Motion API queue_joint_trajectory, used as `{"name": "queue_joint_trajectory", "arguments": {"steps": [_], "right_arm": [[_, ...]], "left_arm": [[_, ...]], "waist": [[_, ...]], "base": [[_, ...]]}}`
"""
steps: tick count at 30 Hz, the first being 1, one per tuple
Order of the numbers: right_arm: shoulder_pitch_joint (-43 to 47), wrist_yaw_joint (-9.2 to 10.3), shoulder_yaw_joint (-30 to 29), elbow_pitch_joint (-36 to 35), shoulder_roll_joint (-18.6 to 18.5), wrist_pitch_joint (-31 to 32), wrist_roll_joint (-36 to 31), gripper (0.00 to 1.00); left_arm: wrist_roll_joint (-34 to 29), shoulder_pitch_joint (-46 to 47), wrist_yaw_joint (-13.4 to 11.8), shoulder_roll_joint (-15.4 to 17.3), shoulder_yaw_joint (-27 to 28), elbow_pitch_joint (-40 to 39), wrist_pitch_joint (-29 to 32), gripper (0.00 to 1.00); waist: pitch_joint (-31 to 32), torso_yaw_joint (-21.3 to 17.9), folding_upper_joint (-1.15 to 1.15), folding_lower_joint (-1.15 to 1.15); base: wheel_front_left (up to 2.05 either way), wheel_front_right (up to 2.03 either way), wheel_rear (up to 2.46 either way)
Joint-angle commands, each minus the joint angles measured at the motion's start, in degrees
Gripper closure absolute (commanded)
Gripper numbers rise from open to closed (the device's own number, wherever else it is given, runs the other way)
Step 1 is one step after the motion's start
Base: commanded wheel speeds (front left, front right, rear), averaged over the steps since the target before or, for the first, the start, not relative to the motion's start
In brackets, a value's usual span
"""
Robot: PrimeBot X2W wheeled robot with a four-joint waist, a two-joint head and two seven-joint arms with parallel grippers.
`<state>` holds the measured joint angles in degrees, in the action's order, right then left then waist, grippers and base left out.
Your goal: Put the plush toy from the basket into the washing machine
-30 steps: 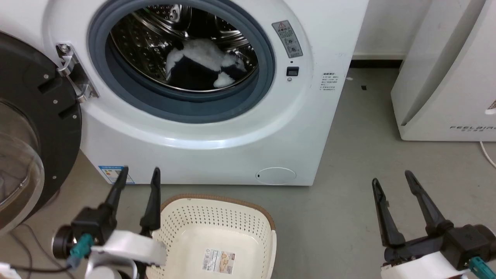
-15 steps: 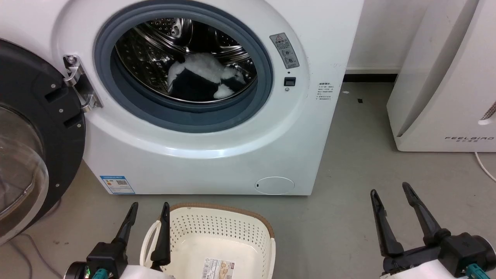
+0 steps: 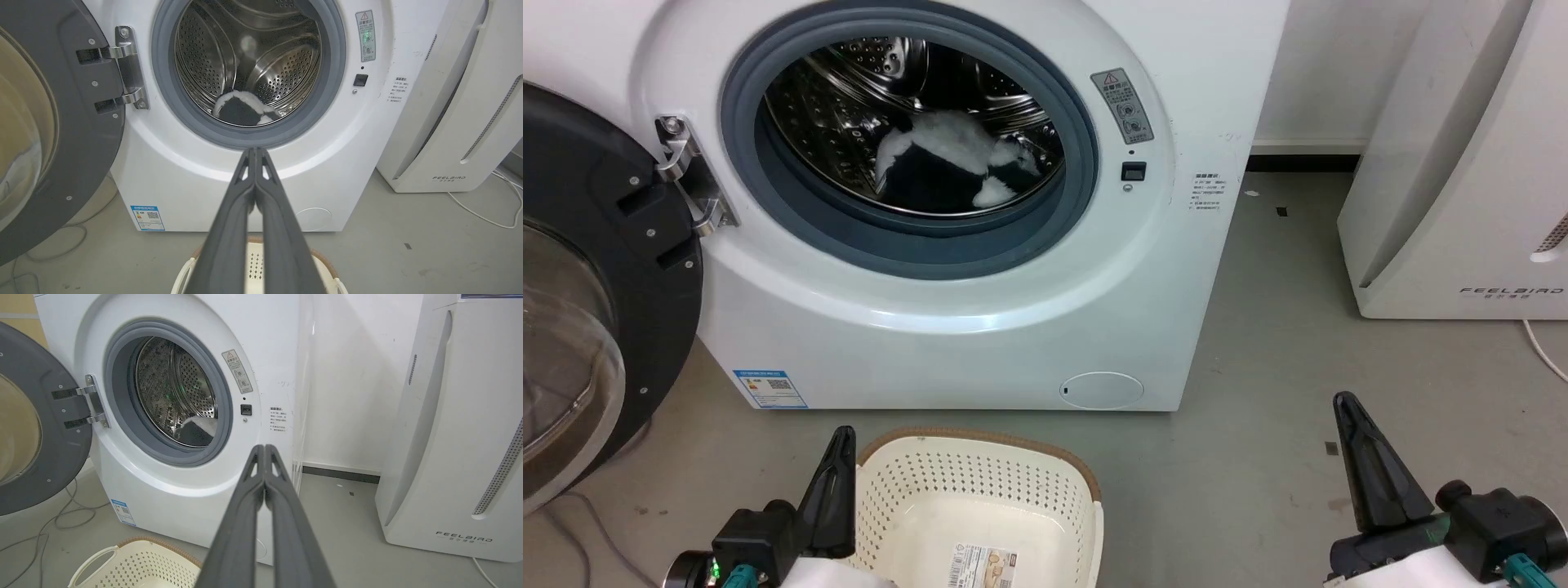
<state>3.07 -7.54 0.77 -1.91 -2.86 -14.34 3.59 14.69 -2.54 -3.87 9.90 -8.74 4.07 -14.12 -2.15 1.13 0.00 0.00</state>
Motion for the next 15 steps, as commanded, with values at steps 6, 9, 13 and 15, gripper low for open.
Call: {"name": "queue_joint_trajectory", "arguments": {"steps": [6, 9, 13, 15], "right_arm": [[-0.3, 0.0, -0.1, 0.2, 0.0, 0.9, -0.3, 1.0], [-0.4, 0.01, -0.1, 0.2, 0.0, 1.4, -0.4, 1.0], [-0.5, 0.01, -0.1, 0.3, 0.0, 1.9, -0.5, 1.0], [-0.5, 0.01, -0.1, 0.3, 0.0, 2.1, -0.6, 1.0]], "left_arm": [[-1.2, 0.2, 0.3, -0.5, 0.6, -0.4, 0.8, 1.0], [-1.6, 0.3, 0.5, -0.7, 0.9, -0.5, 1.2, 1.0], [-2.1, 0.4, 0.6, -1.0, 1.2, -0.6, 1.7, 1.0], [-2.4, 0.4, 0.6, -1.1, 1.3, -0.7, 1.9, 1.0]], "waist": [[0.1, -0.1, 0.0, 0.0], [0.2, -0.1, 0.0, 0.0], [0.3, -0.1, 0.0, 0.0], [0.3, -0.1, 0.0, 0.0]], "base": [[0.0, 0.0, 0.0], [0.0, 0.0, 0.0], [0.0, 0.0, 0.0], [0.0, 0.0, 0.0]]}}
